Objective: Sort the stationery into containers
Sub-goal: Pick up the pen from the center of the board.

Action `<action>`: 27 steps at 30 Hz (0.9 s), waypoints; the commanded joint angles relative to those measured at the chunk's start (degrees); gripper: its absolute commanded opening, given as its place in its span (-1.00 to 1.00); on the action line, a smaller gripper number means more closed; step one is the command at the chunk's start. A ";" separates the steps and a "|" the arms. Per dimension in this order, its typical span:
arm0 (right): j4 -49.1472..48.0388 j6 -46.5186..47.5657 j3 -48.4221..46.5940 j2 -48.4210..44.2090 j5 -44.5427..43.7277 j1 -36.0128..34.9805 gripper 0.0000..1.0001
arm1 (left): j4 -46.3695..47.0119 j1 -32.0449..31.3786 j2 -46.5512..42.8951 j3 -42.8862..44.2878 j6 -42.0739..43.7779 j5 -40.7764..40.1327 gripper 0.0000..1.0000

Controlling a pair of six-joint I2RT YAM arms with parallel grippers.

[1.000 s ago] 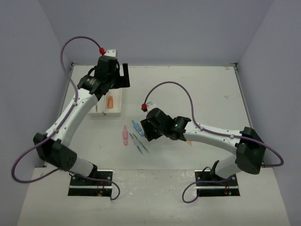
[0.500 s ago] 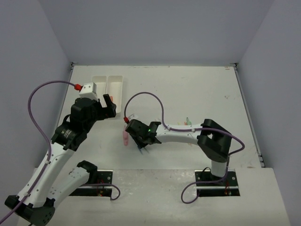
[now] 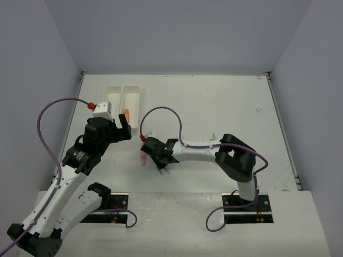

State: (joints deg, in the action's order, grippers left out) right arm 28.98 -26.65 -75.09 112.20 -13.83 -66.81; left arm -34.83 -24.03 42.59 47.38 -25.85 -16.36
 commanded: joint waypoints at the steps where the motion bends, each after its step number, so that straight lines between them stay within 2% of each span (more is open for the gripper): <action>1: -0.26 -0.83 -1.83 1.18 -0.04 -0.25 -0.60 | 1.87 0.21 -0.74 0.08 1.32 -1.40 1.00; 4: 0.06 -1.06 -1.64 0.10 -0.60 -0.26 -0.67 | 1.87 0.21 -0.95 0.08 1.30 -1.51 1.00; 8: 0.90 -0.79 -1.60 -2.32 -1.66 -0.29 -0.86 | 1.77 0.21 -0.93 0.08 1.22 -1.63 1.00; 12: 0.82 0.00 -0.96 -8.02 -1.06 -0.35 -1.00 | 0.87 0.21 -0.17 0.75 0.23 -3.59 1.00; 15: 0.44 0.24 0.39 -13.73 -0.76 -0.39 -1.00 | -0.09 0.17 1.57 2.21 -1.11 -5.09 1.00; 18: 1.00 0.01 4.00 -22.90 -3.07 0.32 -1.00 | -2.68 0.21 7.85 7.20 -4.13 -5.35 1.00; 20: 2.31 -0.42 5.65 -25.82 -4.19 1.94 -1.00 | -2.55 0.21 10.19 9.05 -5.62 -4.38 1.00; 23: 4.16 -3.61 12.83 -31.06 -5.26 11.36 -1.00 | -0.44 -2.30 17.81 12.54 -8.97 -3.07 1.00; 27: 4.50 -6.39 20.45 -37.76 -6.93 23.92 -1.00 | 1.14 -12.52 30.24 17.71 -14.01 -10.19 0.98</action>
State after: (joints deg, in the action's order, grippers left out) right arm 29.22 -28.92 -61.64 77.86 -16.42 -52.51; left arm -36.66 -28.89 62.94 59.89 -33.01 -21.55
